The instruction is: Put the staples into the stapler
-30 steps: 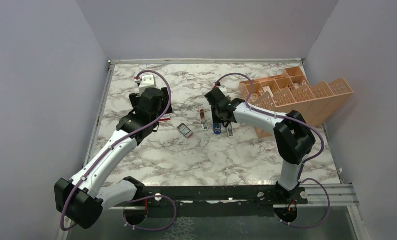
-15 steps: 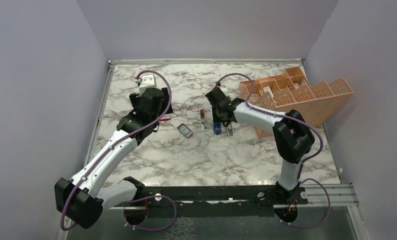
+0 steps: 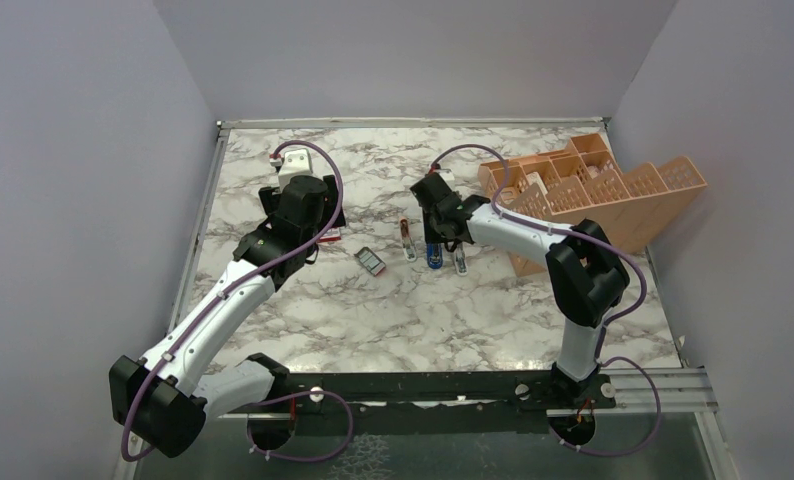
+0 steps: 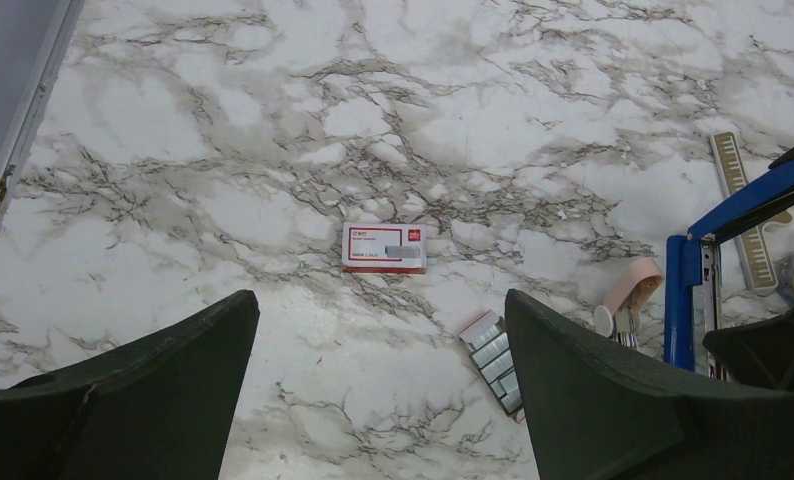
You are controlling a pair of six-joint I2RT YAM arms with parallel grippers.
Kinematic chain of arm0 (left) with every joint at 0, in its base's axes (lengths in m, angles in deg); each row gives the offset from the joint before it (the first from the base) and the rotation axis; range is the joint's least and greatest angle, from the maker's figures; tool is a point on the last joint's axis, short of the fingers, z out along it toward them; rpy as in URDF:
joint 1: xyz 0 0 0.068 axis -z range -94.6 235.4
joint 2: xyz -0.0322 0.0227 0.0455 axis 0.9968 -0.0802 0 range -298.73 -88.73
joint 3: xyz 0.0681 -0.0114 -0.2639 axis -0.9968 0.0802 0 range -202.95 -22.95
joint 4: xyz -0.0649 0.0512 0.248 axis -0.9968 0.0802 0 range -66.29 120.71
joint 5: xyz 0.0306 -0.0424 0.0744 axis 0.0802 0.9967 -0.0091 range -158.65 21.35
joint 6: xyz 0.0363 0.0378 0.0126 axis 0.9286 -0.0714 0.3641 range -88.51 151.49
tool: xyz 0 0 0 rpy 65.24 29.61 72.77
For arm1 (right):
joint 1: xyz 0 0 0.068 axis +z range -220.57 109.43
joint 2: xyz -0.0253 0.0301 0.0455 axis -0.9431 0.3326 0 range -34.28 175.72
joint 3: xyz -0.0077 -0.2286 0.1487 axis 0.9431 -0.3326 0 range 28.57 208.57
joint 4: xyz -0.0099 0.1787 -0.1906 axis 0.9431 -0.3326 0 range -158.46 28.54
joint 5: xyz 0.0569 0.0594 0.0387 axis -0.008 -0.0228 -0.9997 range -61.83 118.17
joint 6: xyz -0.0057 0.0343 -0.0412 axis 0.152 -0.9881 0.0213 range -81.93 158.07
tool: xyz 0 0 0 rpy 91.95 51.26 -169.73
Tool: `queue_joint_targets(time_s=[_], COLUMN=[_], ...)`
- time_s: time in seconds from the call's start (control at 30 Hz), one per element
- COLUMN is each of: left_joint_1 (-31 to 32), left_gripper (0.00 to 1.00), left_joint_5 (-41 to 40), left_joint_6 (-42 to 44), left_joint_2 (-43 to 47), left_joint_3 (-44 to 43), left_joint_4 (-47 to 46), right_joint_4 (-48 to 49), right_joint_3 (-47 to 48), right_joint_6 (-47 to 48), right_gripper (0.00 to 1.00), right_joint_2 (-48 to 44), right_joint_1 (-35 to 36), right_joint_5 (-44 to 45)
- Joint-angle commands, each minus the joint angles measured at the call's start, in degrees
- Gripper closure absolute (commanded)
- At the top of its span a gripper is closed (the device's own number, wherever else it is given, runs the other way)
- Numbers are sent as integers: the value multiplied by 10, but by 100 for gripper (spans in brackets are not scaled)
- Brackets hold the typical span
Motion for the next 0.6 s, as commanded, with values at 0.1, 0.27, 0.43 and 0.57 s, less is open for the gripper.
queue_joint_targets(time_s=[0.1,0.27,0.43,0.57], left_joint_1=[-2,-2,-2,-2], left_gripper=[7,7,7,7], left_joint_5=[8,8,7,7], left_joint_6=[-1,-1,0,0], left_joint_2=[0,-1,0,-1], left_joint_3=[3,3,4,3], left_joint_4=[-10,-10,-10,-10], right_joint_4=[17,18,18,16], right_joint_3=[13,13,12,12], right_joint_6=[-6,-5,-5,-7], right_gripper=[78,78,78,78], right_joint_2=[6,14,18,20], right_joint_1=[-3,-3,-4,-5], right_joint_5=[1,1,2,4])
